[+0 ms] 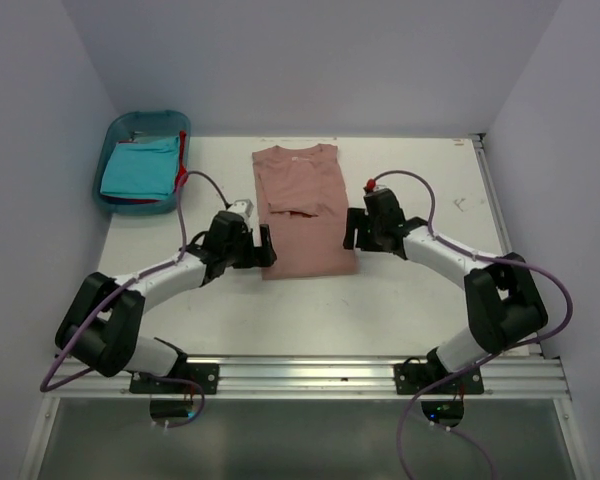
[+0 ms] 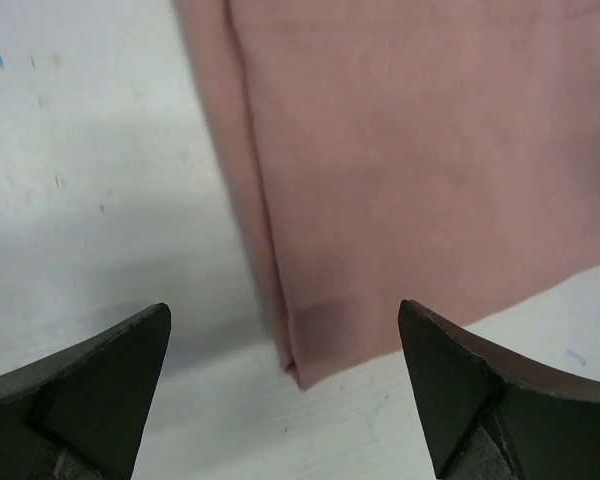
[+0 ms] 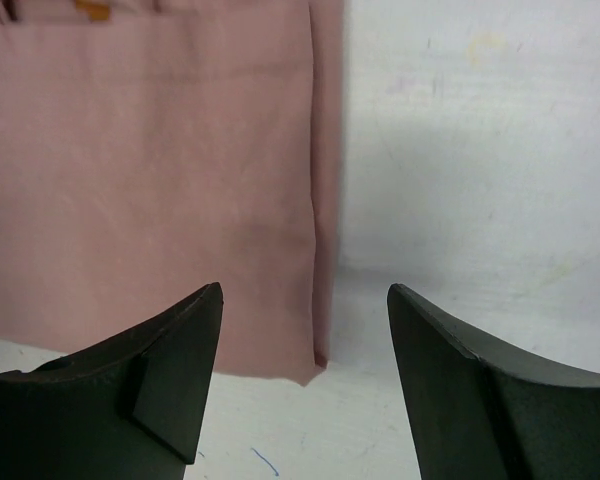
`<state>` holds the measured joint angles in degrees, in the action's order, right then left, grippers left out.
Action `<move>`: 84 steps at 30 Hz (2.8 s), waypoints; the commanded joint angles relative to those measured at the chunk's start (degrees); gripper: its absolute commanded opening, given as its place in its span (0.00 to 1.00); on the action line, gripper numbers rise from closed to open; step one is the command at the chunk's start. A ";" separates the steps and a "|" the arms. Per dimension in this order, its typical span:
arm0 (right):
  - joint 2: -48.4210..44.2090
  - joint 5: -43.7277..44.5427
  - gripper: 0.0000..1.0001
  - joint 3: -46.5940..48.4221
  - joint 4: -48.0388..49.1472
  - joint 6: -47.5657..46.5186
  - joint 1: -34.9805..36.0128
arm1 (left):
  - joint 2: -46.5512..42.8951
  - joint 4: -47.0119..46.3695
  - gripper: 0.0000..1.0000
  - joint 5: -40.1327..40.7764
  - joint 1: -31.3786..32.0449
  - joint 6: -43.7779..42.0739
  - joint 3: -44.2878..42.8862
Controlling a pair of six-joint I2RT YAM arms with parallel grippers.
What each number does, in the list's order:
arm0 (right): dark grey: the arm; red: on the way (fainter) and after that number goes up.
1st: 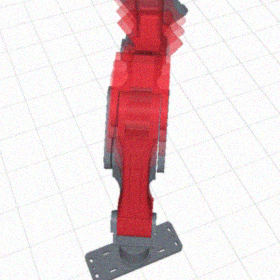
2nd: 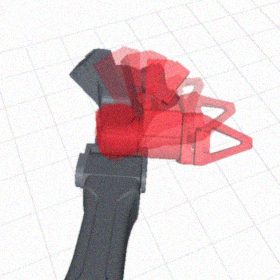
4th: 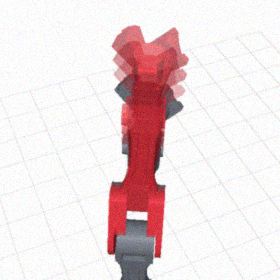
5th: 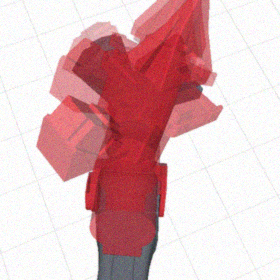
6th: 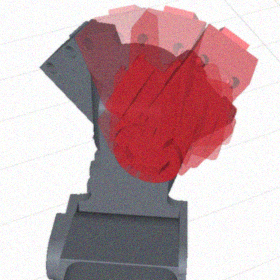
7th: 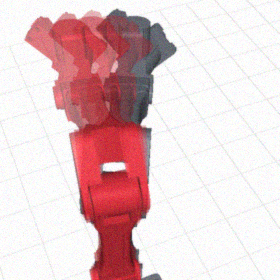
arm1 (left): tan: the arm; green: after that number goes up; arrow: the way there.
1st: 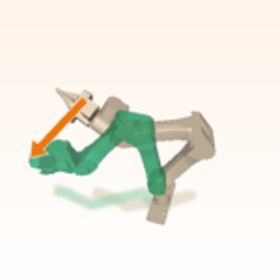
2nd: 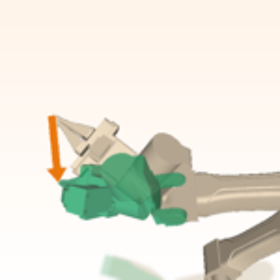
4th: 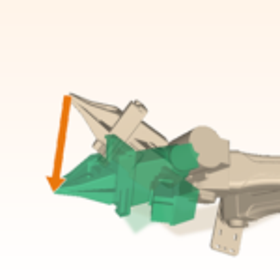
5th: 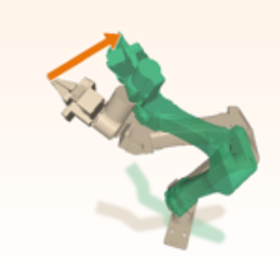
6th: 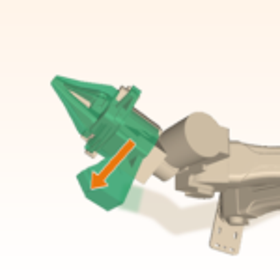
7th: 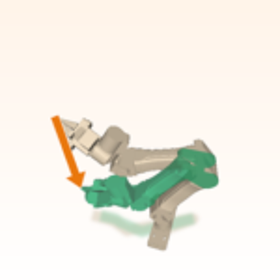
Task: Fold and stack the t-shirts
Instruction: Fold the folded rectangular tshirt in 1/3 of the way, then grab one side of the 2/3 rectangular tshirt with both arms
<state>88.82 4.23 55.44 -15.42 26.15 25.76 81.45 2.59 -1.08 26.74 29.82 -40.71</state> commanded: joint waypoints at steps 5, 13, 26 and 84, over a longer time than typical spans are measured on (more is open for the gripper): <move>-1.89 -8.36 0.71 -6.31 5.75 3.64 -0.53 | -5.34 -3.91 1.00 -6.12 -0.11 2.69 6.52; -3.73 -10.99 0.70 -11.58 7.68 5.40 -0.62 | -3.67 -7.16 1.00 -8.14 -0.11 3.13 9.33; -7.26 -10.21 0.65 -20.28 10.75 7.16 -0.53 | 0.46 -10.58 1.00 -10.00 -0.11 3.84 12.49; -1.35 -12.67 0.00 -18.96 12.87 5.14 -0.71 | 15.59 -8.83 0.00 -19.31 -0.46 6.74 16.27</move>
<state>87.66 -7.53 37.28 0.93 32.36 25.06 92.51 -19.57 -22.65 25.82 38.61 -29.52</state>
